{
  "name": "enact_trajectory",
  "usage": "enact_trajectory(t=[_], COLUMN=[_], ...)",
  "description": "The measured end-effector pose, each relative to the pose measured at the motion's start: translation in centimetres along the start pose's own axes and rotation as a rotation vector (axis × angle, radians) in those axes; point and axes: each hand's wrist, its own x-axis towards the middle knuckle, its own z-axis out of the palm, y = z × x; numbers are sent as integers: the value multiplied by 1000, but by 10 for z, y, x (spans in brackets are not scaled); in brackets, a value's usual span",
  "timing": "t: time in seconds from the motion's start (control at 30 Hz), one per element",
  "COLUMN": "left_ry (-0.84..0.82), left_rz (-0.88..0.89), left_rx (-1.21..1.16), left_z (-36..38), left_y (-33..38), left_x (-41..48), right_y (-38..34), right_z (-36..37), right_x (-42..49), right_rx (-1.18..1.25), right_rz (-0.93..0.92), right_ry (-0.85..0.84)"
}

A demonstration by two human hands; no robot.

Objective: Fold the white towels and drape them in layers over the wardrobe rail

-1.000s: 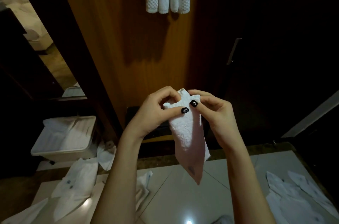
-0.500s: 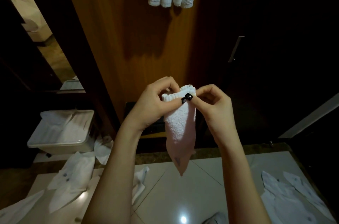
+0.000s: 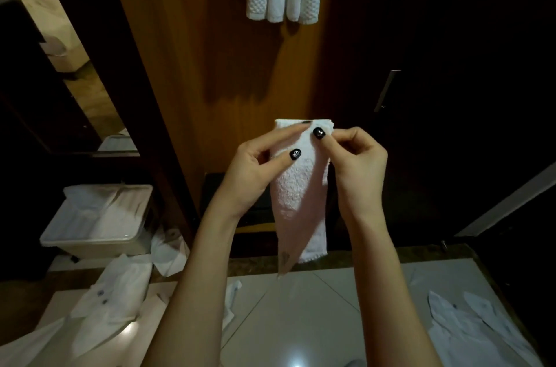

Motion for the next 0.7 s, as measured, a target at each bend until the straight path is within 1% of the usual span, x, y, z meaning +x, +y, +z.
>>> enact_trajectory(t=[0.13, 0.23, 0.37, 0.47, 0.53, 0.63, 0.7], left_ry=[157, 257, 326, 394, 429, 479, 502], left_rz=[11, 7, 7, 18, 24, 52, 66], left_rx=[11, -12, -57, -63, -89, -103, -117], left_z=[0, -3, -5, -6, -7, -7, -8], left_y=[-2, 0, 7, 10, 14, 21, 24], left_x=[11, 27, 50, 65, 74, 88, 97], right_y=[8, 19, 35, 42, 44, 53, 58], right_z=[-6, -11, -10, -10, -12, -14, -14], right_x=[4, -1, -10, -10, -10, -9, -9], right_rx=[-65, -168, -353, -389, -421, -552, -627], right_rz=[-44, -68, 60, 119, 125, 163, 189], right_ry=[-116, -180, -319, -271, -275, -324, -297])
